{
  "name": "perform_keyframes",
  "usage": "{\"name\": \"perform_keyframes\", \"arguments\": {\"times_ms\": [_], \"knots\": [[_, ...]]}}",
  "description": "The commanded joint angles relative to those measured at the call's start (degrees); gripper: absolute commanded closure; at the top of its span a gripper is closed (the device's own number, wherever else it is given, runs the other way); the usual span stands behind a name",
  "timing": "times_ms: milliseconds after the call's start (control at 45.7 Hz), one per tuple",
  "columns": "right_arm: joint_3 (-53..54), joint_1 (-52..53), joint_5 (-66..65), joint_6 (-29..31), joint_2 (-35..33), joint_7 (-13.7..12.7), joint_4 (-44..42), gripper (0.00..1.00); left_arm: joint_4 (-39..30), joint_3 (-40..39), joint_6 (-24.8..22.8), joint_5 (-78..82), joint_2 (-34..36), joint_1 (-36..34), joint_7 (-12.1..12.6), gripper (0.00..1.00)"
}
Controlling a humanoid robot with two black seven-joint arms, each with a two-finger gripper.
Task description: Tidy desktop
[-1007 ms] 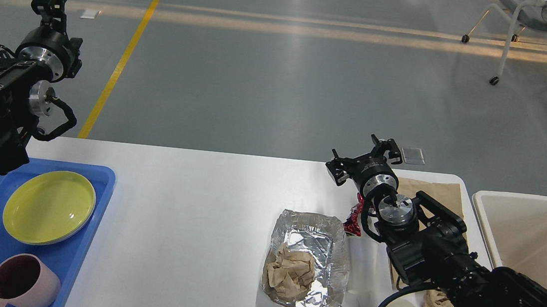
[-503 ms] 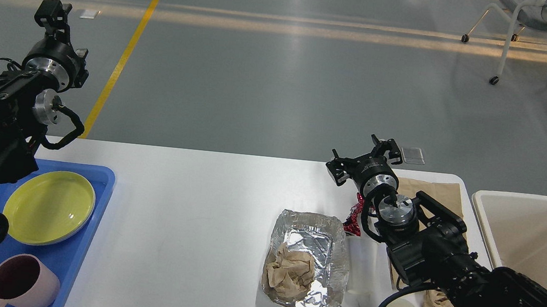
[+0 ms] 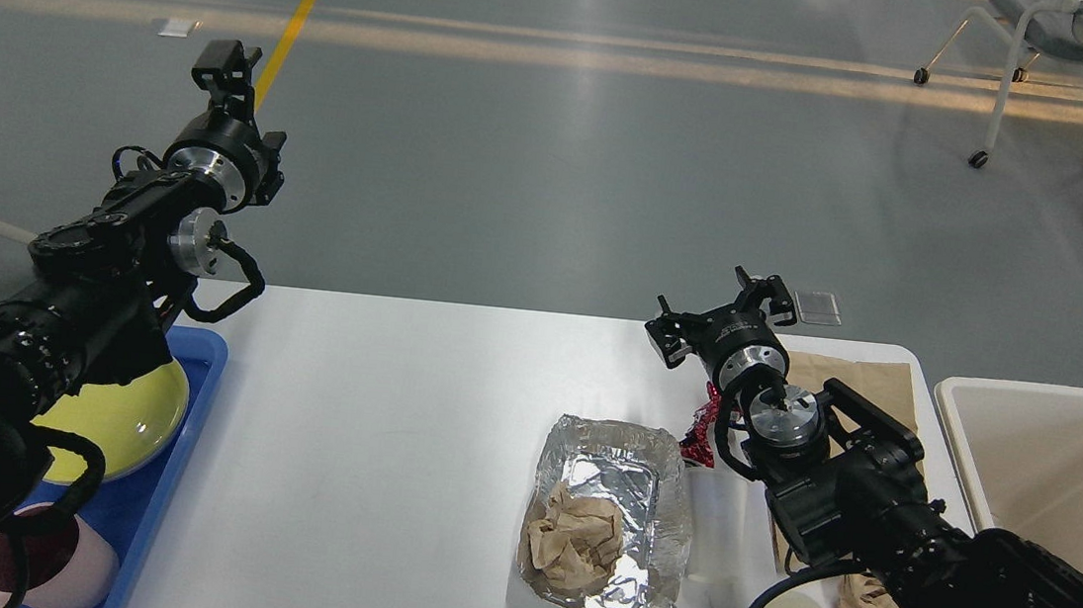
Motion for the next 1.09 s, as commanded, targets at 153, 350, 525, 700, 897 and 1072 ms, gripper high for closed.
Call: {"name": "perform_keyframes", "arguments": {"times_ms": [153,350,525,700,897,1072], "knots": [[0.0,0.0,0.0,0.0,0.0,0.0,0.0,0.0,0.0,0.1,0.0,0.0,-5.2,0.2,0.0,0.03],[0.0,0.0,0.0,0.0,0.0,0.0,0.0,0.0,-0.8,0.2,-0.6,0.1,-5.6,1.3,-0.5,0.02],[-0.1,0.1,0.0,0.0,0.0,0.0,0.0,0.0,-0.8,-3.3,-0.6,-0.3,-6.2,1.2,-1.5,0.01],[0.0,0.0,0.0,0.0,0.0,0.0,0.0,0.0,-0.8,-9.5,-0.6,-0.3,-8.3,3.2,-1.5,0.0],[0.0,0.1,0.0,0.0,0.0,0.0,0.0,0.0,-0.8,-11.2,-0.7,-0.3,-9.1,4.8,-1.6,0.0],[0.0,0.0,0.0,0.0,0.0,0.0,0.0,0.0,-0.8,-12.0,-0.7,-0.4,-9.6,4.9,-1.5,0.0]]}}
